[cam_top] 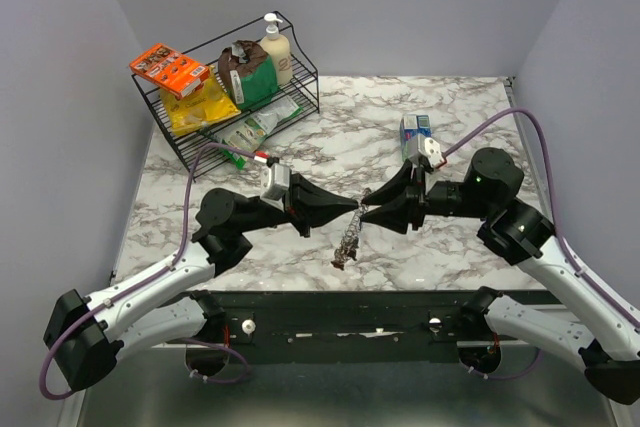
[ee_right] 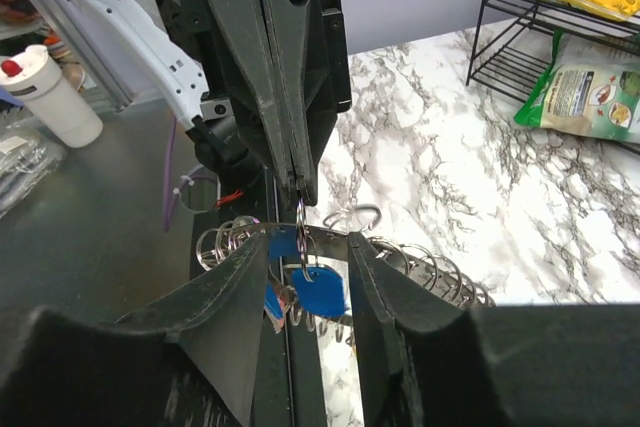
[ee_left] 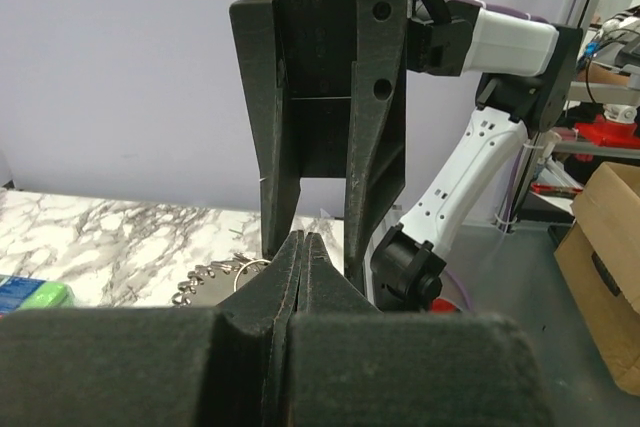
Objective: Put the keys on the keyring
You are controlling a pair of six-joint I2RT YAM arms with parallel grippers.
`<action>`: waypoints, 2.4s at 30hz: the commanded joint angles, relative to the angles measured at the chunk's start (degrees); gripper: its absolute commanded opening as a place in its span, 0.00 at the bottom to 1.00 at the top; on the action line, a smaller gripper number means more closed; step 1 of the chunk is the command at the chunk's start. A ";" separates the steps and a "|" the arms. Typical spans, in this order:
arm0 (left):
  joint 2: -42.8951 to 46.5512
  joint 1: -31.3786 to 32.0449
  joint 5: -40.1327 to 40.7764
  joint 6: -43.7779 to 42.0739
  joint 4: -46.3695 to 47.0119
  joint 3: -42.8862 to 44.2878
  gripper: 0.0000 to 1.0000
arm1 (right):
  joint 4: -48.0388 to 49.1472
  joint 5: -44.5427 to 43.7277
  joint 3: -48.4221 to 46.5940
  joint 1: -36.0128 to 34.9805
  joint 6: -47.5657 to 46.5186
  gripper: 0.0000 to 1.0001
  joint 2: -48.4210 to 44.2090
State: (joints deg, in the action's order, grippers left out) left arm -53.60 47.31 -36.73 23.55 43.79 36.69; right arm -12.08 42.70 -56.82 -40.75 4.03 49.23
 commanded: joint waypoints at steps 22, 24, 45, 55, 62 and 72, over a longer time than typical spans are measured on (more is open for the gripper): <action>3.06 -0.20 5.35 -7.36 -8.79 -0.75 0.02 | 1.70 2.39 2.41 0.23 -0.25 0.00 5.43; 3.59 -0.20 5.27 -8.87 -13.71 0.22 0.10 | 1.79 2.48 2.94 0.23 -0.52 0.00 5.78; -5.19 -0.20 -7.30 -28.21 -54.69 16.93 0.40 | -0.32 2.65 4.87 0.23 -5.61 0.00 6.49; -8.88 -0.11 -7.65 -31.81 -59.26 19.47 0.05 | -0.67 2.48 5.14 0.32 -5.62 0.00 6.49; -10.03 -0.11 -7.57 -32.60 -60.22 20.09 0.00 | -0.84 1.25 5.23 0.23 -5.70 0.00 5.88; -8.97 -0.11 -6.51 -38.13 -65.93 20.70 0.00 | -2.51 1.24 4.52 0.32 -7.11 0.00 5.26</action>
State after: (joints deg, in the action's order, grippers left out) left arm -63.05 47.00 -43.16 -9.56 -15.66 56.12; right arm -16.43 42.87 -51.13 -40.45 -2.79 55.99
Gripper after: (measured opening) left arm 0.022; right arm 0.012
